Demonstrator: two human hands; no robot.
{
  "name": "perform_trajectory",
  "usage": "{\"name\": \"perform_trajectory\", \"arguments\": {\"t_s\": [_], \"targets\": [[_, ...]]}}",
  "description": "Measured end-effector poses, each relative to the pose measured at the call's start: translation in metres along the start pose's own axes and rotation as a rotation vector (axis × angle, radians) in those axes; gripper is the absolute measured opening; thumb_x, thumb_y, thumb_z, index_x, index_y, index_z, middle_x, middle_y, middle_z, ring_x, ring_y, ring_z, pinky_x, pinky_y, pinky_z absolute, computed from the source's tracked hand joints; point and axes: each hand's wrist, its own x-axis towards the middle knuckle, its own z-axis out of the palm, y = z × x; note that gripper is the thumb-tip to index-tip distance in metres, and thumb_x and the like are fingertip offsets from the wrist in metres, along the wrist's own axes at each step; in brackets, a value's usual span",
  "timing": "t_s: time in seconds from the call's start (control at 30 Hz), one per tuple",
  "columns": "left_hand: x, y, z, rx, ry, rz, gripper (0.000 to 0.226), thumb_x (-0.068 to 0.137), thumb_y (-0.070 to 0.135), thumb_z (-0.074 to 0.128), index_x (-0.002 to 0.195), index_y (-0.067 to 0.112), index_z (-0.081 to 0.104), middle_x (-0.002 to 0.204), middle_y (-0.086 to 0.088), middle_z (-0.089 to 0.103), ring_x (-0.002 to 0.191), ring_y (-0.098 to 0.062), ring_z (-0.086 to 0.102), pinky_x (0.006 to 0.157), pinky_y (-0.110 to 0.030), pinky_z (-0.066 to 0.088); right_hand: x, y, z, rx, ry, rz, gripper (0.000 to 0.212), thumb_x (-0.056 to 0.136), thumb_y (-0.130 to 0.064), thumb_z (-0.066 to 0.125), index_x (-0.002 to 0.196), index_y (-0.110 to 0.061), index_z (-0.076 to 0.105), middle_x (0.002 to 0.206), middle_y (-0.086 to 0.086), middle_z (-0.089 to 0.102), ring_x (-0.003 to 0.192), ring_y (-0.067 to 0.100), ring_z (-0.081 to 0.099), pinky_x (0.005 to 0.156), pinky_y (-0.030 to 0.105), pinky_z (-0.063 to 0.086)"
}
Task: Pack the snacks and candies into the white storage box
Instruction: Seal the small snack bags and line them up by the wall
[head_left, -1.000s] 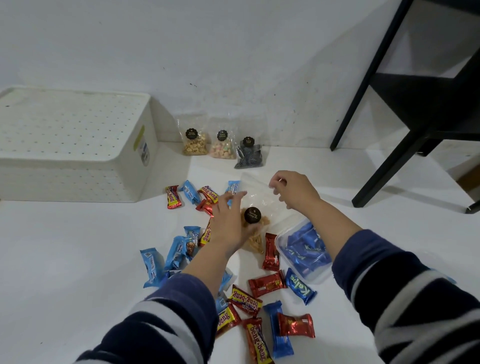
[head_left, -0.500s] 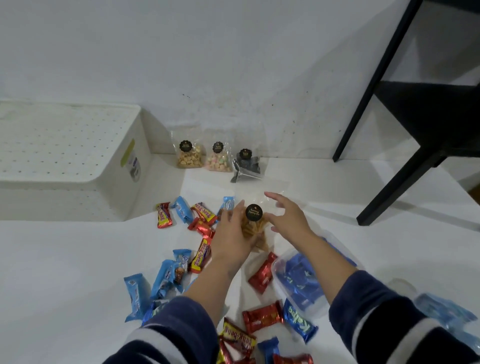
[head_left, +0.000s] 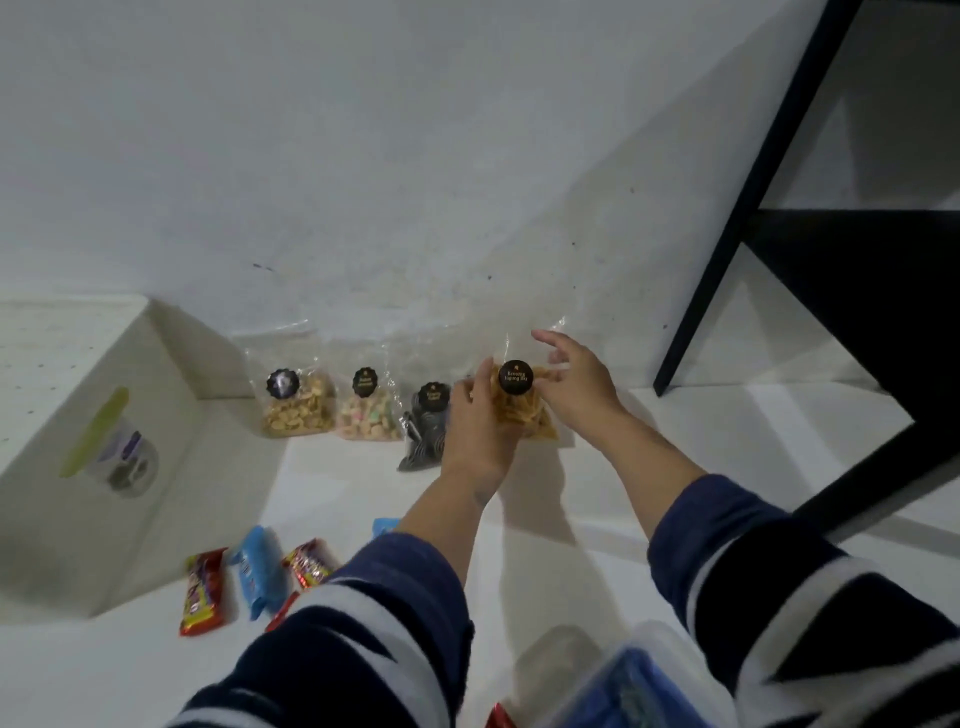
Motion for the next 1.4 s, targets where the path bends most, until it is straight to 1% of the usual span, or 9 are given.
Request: {"name": "perform_trajectory", "arguments": {"t_s": [0.07,0.17,0.3,0.4,0.5,0.67,0.77,0.9,1.4], "targets": [[0.013,0.002,0.006,-0.005,-0.005,-0.012,0.084,0.084,0.013,0.068,0.151,0.023,0.017,0.145,-0.01,0.026,0.127,-0.027,0.043,0.105,-0.033,0.038,0.013,0.003,0.002,0.001,-0.014,0.007,0.06,0.087,0.006,0.056,0.135,-0.029,0.05,0.134,0.008,0.047,0.121,0.021,0.052,0.1,0.027,0.043],[0.02,0.001,0.01,0.015,-0.043,-0.02,0.08,0.087,0.002,0.059,0.151,0.023,0.017,0.146,-0.007,0.023,0.125,-0.025,0.045,0.103,-0.027,0.036,0.02,0.009,0.007,0.028,-0.07,0.047,0.064,0.086,0.008,0.055,0.138,-0.028,0.047,0.147,0.003,0.04,0.135,0.019,0.039,0.099,0.021,0.036],[0.02,0.0,0.002,0.056,-0.094,-0.024,0.08,0.087,-0.003,0.056,0.151,0.024,0.018,0.149,-0.005,0.019,0.129,-0.024,0.042,0.095,-0.019,0.035,0.015,0.008,0.006,0.034,-0.138,0.11,0.067,0.086,0.004,0.058,0.141,-0.031,0.043,0.151,0.004,0.034,0.135,0.025,0.04,0.096,0.023,0.039],[0.01,0.008,-0.016,0.114,-0.098,-0.026,0.079,0.088,-0.001,0.059,0.152,0.022,0.017,0.155,-0.004,0.015,0.138,-0.021,0.032,0.099,-0.017,0.031,0.002,-0.007,-0.004,-0.038,-0.199,0.151,0.065,0.088,-0.002,0.059,0.142,-0.033,0.042,0.151,0.005,0.031,0.131,0.028,0.043,0.092,0.025,0.042],[-0.008,0.019,-0.039,0.149,-0.115,0.013,0.07,0.088,0.004,0.061,0.148,0.019,0.028,0.152,-0.002,0.022,0.134,-0.02,0.038,0.092,-0.015,0.033,-0.023,-0.031,-0.018,-0.147,-0.225,0.108,0.058,0.09,-0.006,0.058,0.142,-0.028,0.044,0.15,0.005,0.036,0.131,0.024,0.043,0.09,0.021,0.037],[-0.055,0.033,-0.089,0.371,-0.207,0.068,0.05,0.089,0.018,0.059,0.137,0.021,0.046,0.142,-0.001,0.041,0.116,-0.024,0.055,0.097,-0.032,0.046,-0.094,-0.075,-0.034,-0.36,-0.305,0.045,0.04,0.093,-0.02,0.057,0.133,-0.021,0.053,0.135,0.001,0.053,0.119,0.021,0.053,0.09,0.023,0.043],[-0.094,0.037,-0.117,0.514,-0.324,0.082,0.038,0.088,0.026,0.059,0.126,0.024,0.054,0.128,0.0,0.057,0.108,-0.023,0.058,0.095,-0.039,0.05,-0.145,-0.089,-0.035,-0.538,-0.402,0.03,0.043,0.095,-0.025,0.053,0.138,-0.019,0.048,0.142,0.003,0.047,0.127,0.023,0.047,0.097,0.025,0.04],[-0.153,0.038,-0.157,0.671,-0.459,0.101,0.044,0.091,0.028,0.059,0.133,0.019,0.051,0.128,0.0,0.058,0.117,-0.022,0.054,0.102,-0.036,0.044,-0.211,-0.104,-0.03,-0.599,-0.464,0.042,0.053,0.094,-0.035,0.055,0.144,-0.022,0.042,0.155,-0.001,0.03,0.14,0.021,0.033,0.11,0.028,0.03],[-0.339,0.011,-0.263,0.662,-0.32,-0.067,0.041,0.09,0.034,0.06,0.128,0.021,0.055,0.124,-0.001,0.061,0.115,-0.021,0.054,0.102,-0.035,0.043,-0.379,-0.174,0.024,-0.746,-0.62,-0.205,0.051,0.096,-0.031,0.052,0.143,-0.015,0.043,0.151,0.004,0.039,0.136,0.023,0.039,0.111,0.032,0.032]]}}
